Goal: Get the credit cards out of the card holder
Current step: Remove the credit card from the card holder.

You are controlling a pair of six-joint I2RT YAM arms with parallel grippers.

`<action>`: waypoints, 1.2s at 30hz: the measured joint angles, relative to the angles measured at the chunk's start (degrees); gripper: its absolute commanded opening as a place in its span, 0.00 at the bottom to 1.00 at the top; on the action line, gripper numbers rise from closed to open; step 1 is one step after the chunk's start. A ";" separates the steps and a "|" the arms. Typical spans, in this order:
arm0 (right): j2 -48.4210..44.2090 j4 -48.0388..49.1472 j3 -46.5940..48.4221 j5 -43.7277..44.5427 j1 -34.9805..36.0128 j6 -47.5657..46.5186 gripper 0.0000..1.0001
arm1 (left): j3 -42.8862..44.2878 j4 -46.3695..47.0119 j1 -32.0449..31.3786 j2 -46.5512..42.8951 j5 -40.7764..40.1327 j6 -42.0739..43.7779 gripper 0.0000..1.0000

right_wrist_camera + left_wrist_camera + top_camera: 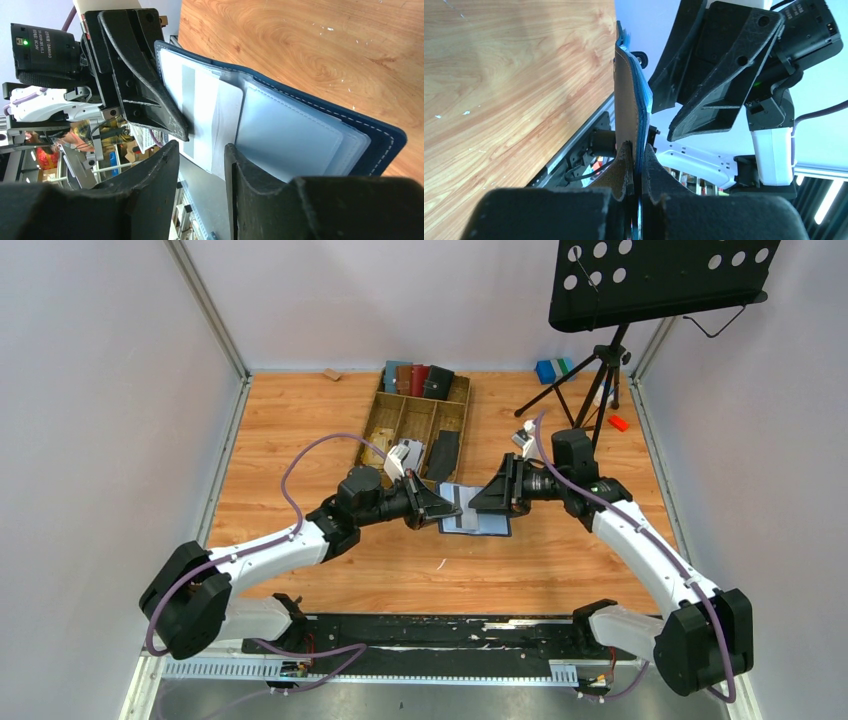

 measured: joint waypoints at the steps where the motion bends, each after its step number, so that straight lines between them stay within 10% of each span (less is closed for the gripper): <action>1: 0.00 -0.42 0.00 -0.07 -0.07 0.00 0.42 | 0.00 0.35 0.00 0.00 -0.09 -0.33 0.00; 16: -0.22 2.01 -2.16 -2.67 -0.63 2.58 0.43 | -0.83 4.63 0.02 0.00 -0.87 -4.13 0.00; 31: -3.06 18.43 -7.39 -7.13 -0.85 16.39 0.00 | -5.05 15.76 0.07 -0.59 -1.07 -10.47 0.05; 36: -4.35 19.06 -7.48 -7.32 -0.74 17.44 0.00 | -5.97 15.02 0.07 -2.67 -2.03 -10.47 0.12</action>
